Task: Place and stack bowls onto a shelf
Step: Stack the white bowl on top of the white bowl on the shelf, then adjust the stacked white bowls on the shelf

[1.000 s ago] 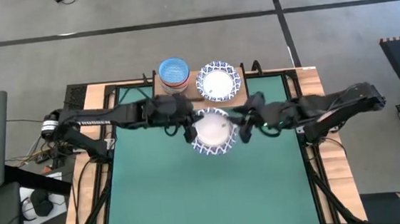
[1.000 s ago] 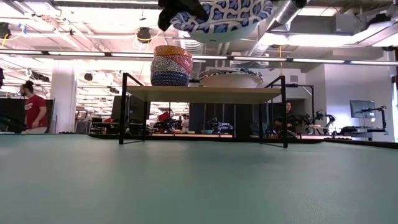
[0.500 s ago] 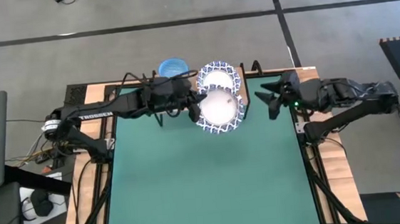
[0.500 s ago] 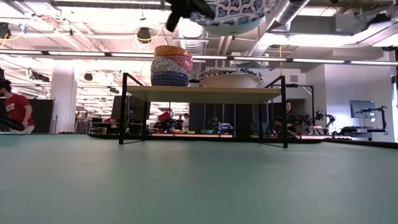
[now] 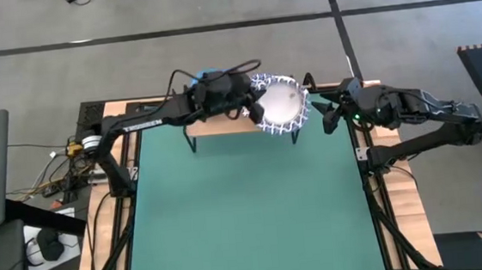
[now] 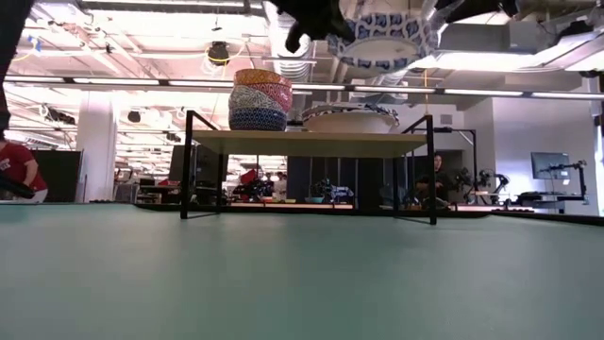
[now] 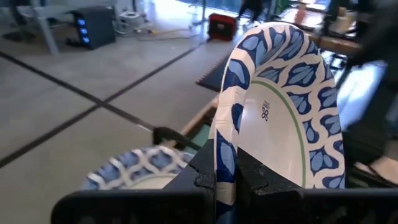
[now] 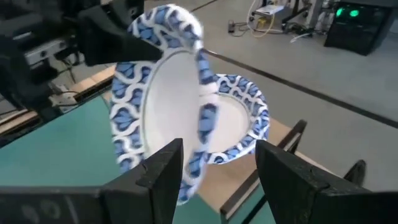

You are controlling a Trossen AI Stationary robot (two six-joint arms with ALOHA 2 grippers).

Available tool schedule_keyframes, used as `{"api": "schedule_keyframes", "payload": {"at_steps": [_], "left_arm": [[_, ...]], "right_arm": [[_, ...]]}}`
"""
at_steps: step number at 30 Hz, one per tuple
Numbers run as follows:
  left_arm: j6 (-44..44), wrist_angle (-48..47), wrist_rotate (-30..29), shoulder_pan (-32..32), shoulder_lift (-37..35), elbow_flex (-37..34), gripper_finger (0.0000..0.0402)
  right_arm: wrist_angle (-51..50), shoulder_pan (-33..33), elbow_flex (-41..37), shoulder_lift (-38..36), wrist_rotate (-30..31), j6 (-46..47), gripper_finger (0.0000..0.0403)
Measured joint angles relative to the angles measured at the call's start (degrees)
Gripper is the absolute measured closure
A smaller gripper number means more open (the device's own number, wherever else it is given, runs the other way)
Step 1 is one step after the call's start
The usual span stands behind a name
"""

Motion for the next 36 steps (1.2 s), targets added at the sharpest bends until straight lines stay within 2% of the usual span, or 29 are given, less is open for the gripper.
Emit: {"api": "schedule_keyframes", "payload": {"at_steps": [8,12,16,27,31,36], "left_arm": [[-1.46,-1.87,-1.57,5.04,2.77,1.82,0.0401],[-2.26,-4.36,1.16,6.79,2.67,1.84,0.0396],[-2.3,-6.8,1.4,7.02,2.67,1.84,0.0369],[-2.06,-10.8,-1.72,7.05,2.57,2.69,0.0263],[-1.82,-13.05,-1.7,7.05,2.43,6.18,0.0243],[-0.17,-17.04,-4.07,6.59,2.34,11.18,0.0237]], "right_arm": [[-1.67,-0.39,0.0,0.0,-0.07,0.5,0.0177],[-2.02,-0.39,0.0,0.0,-0.23,0.52,0.0177],[-2.0,-0.61,0.0,0.02,-0.22,0.5,0.0177],[-2.07,-1.01,0.0,0.02,-1.7,0.77,0.0177],[-2.05,-0.68,0.0,0.09,-2.94,1.91,0.0177],[-2.05,-0.1,0.0,0.13,-3.23,1.99,0.0177]]}}
